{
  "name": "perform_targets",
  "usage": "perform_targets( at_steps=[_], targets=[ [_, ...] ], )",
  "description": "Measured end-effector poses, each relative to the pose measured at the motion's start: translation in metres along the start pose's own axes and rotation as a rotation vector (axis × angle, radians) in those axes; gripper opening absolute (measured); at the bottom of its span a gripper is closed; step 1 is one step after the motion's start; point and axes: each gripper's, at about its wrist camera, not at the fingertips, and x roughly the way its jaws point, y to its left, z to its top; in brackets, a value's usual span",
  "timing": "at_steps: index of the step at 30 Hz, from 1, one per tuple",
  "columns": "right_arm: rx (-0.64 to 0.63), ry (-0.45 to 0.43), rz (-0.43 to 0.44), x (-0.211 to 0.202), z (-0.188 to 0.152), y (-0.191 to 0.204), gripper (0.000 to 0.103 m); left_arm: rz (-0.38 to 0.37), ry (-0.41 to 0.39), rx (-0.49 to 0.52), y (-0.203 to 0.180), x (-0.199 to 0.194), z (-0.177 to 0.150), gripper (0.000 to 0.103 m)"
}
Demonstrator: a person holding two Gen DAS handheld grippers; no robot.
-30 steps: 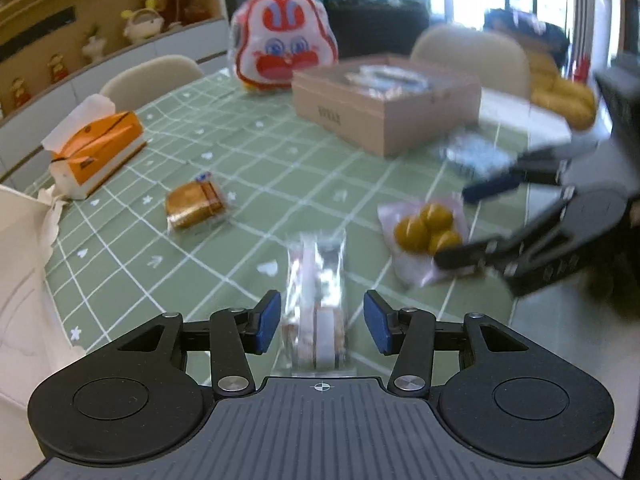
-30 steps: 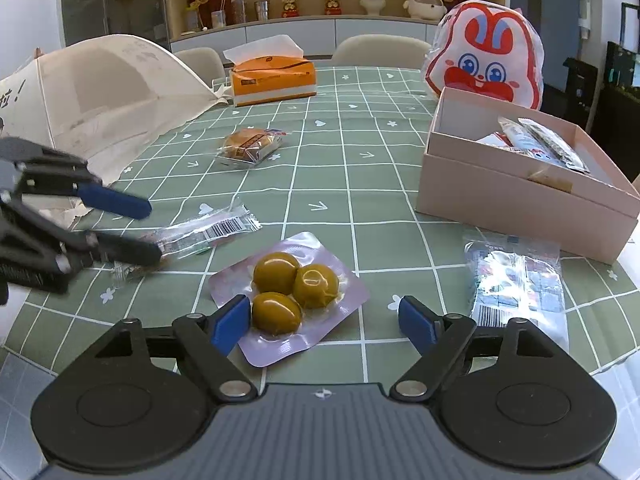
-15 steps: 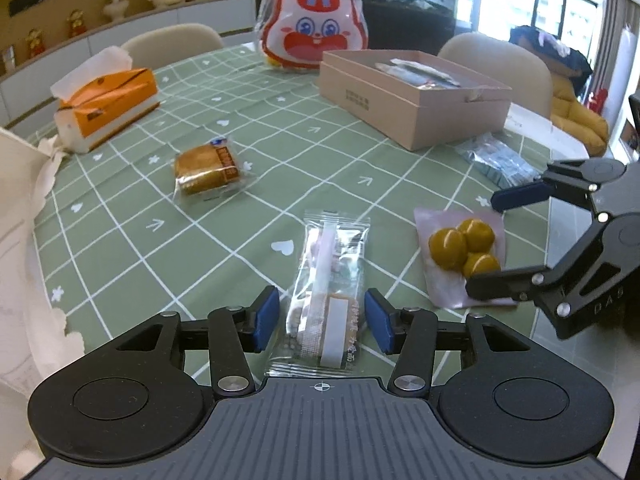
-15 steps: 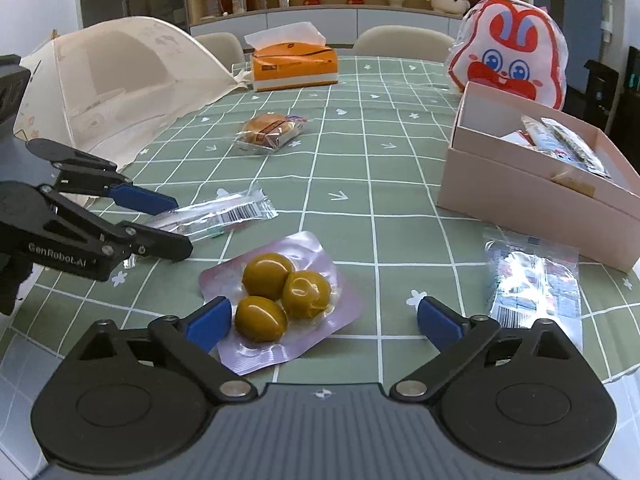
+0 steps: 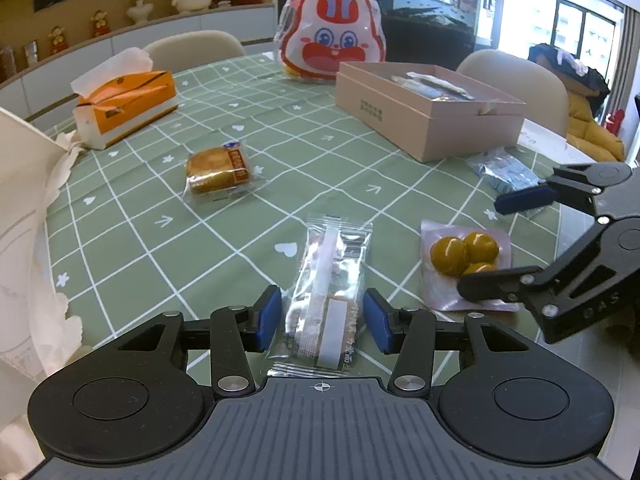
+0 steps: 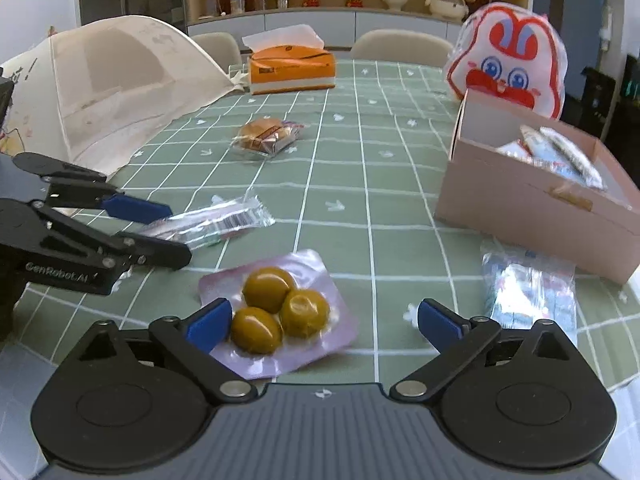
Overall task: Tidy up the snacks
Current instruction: 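Carry the stick packet and brown-ball tray toward the pink box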
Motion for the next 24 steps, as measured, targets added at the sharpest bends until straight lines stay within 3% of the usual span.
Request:
perform_targets(
  at_steps=[8,11,12,17,20,24],
  targets=[
    [0.043,0.022,0.043,0.011,0.008,-0.006,0.095,-0.012,-0.029,0.010,0.001,-0.002,-0.005,0.052],
    [0.020,0.008,0.045,0.005,0.007,-0.004,0.072,-0.010,-0.032,0.015,0.000,-0.002,-0.006,0.052],
    [0.013,0.010,0.054,0.002,0.007,-0.003,0.056,-0.008,-0.033,0.016,0.000,-0.003,-0.006,0.052],
    [-0.039,0.006,0.030,-0.015,0.002,0.006,0.054,0.001,-0.025,0.005,-0.005,-0.003,-0.003,0.046],
    [-0.040,-0.004,0.022,-0.028,-0.001,0.004,0.051,-0.041,-0.017,-0.020,-0.007,-0.006,-0.002,0.044],
    [-0.025,-0.026,0.020,-0.048,-0.006,-0.002,0.029,-0.051,-0.012,0.002,-0.022,-0.013,-0.008,0.044]
  ],
)
